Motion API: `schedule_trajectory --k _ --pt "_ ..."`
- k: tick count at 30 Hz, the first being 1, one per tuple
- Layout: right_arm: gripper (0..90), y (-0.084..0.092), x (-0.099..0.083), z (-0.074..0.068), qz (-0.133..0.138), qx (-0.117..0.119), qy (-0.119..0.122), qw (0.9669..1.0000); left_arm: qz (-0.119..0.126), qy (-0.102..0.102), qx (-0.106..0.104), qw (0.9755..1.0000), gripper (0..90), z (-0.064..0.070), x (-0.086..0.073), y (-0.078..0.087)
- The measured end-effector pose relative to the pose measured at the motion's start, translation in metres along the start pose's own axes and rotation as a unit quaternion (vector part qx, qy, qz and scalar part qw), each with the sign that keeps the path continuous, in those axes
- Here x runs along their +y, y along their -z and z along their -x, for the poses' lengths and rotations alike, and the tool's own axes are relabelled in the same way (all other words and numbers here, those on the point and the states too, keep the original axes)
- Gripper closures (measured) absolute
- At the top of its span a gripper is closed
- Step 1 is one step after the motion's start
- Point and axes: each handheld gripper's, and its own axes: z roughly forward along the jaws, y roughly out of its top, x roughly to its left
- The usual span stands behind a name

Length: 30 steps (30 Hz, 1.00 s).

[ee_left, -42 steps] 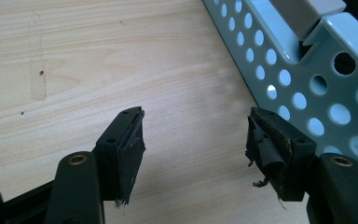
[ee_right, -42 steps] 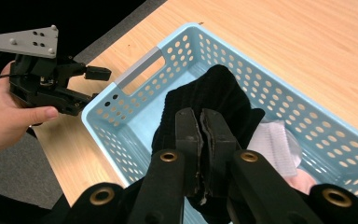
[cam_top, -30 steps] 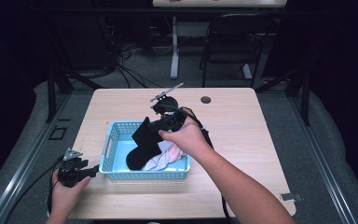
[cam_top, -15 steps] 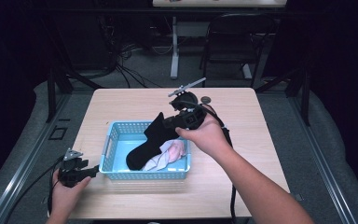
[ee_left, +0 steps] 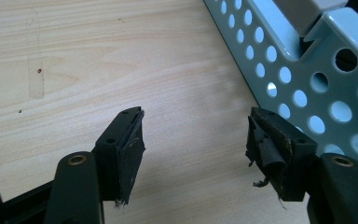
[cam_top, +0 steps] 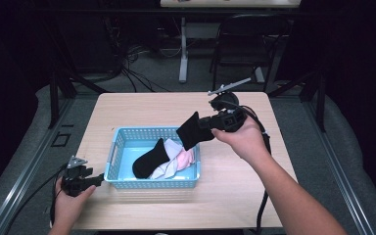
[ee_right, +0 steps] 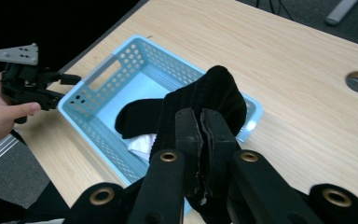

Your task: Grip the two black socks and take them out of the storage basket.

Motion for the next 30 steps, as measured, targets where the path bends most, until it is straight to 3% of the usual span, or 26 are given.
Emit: schedule_trajectory --k 11,30 --pt "86.4 0.007 -0.021 0.029 -0.010 -0.025 -0.032 0.9991 -0.001 0.000 0.000 1.0000 36.3 0.000 0.000 0.000" --pt "86.4 -0.027 -0.064 0.061 -0.040 -0.021 -0.084 0.9954 -0.002 0.000 0.001 1.0000 36.3 0.000 0.000 0.000"
